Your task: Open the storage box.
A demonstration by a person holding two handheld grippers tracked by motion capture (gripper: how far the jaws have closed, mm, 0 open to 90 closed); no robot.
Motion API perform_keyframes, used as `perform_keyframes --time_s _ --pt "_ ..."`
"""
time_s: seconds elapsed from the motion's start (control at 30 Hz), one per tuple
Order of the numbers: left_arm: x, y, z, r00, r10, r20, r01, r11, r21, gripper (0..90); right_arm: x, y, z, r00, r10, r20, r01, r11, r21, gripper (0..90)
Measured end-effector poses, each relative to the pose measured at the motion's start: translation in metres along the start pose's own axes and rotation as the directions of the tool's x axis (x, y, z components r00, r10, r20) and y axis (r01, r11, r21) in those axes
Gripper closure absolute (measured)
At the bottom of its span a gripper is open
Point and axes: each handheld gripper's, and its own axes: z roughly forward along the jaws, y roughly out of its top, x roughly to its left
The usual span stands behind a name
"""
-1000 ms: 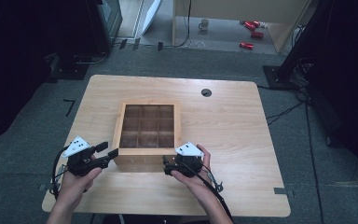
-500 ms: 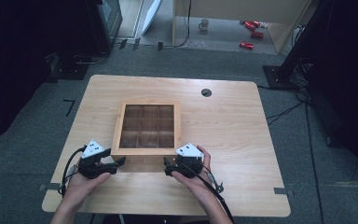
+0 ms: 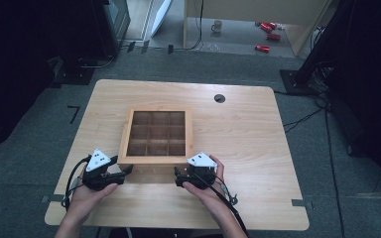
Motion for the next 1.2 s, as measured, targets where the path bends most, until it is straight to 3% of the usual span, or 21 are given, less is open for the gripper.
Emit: perform_keyframes --time_s 0.53,0.7,0.8,1.0,1.07,1.2 --pt "0.0 0.001 -0.001 0.9999 -0.014 0.008 0.014 0.9999 -0.005 37.7 -0.003 0.006 -0.007 0.9991 0.042 -0.007 -0.042 0.9974 -0.058 19.4" --pt "0.002 0.002 -0.002 0.9993 -0.03 0.024 0.031 0.9994 -0.019 38.0 0.0 0.007 -0.009 0.9997 0.009 0.022 -0.007 0.9967 -0.081 19.8" --pt "0.006 0.001 -0.004 0.997 -0.049 0.06 0.05 0.9985 -0.021 38.1 0.002 0.009 -0.01 0.9991 -0.017 0.04 0.02 0.9955 -0.093 19.6" --pt "0.011 -0.007 -0.003 0.9973 -0.018 0.072 0.016 0.9992 0.037 29.8 0.002 0.016 -0.017 0.9973 -0.052 0.051 0.059 0.9882 -0.141 18.7" --pt "0.014 -0.011 0.0 0.9989 -0.044 0.014 0.043 0.997 0.064 19.7 0.001 0.024 -0.021 0.9966 -0.064 0.052 0.072 0.9837 -0.165 18.1" --pt "0.022 -0.021 0.007 0.9958 -0.077 -0.049 0.082 0.991 0.106 17.4 -0.001 0.036 -0.026 0.9951 -0.082 0.055 0.091 0.9774 -0.191 17.2"
